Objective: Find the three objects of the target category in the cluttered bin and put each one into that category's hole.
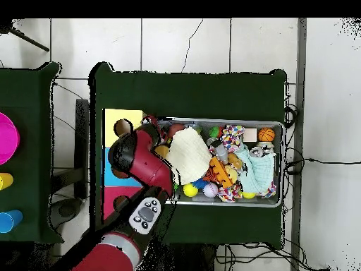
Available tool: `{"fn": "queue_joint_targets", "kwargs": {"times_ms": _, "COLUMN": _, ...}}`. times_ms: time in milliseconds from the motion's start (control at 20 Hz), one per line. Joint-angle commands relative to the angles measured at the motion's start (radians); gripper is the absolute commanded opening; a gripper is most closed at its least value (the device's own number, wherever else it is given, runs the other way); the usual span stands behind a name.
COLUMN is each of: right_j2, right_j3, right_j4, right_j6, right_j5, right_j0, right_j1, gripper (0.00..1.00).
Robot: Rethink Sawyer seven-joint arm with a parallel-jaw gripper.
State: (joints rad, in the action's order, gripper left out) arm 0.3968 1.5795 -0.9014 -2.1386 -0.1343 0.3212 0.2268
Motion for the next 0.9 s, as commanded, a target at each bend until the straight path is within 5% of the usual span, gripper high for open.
{"fn": "queue_joint_targets", "kwargs": {"times_ms": 50, "right_j2": -0.274, "right_j3": 0.149, "right_j4": 0.123, "right_j6": -0.231, "right_j5": -0.012, "right_j0": -0.073, "right_j1": -0.027, "gripper": 1.0}}
{"fn": "queue_joint_targets", "kwargs": {"times_ms": 900, "right_j2": -0.288, "right_j3": 0.168, "right_j4": 0.116, "right_j6": -0.193, "right_j5": 0.03, "right_j0": -0.082, "right_j1": -0.008, "gripper": 1.0}}
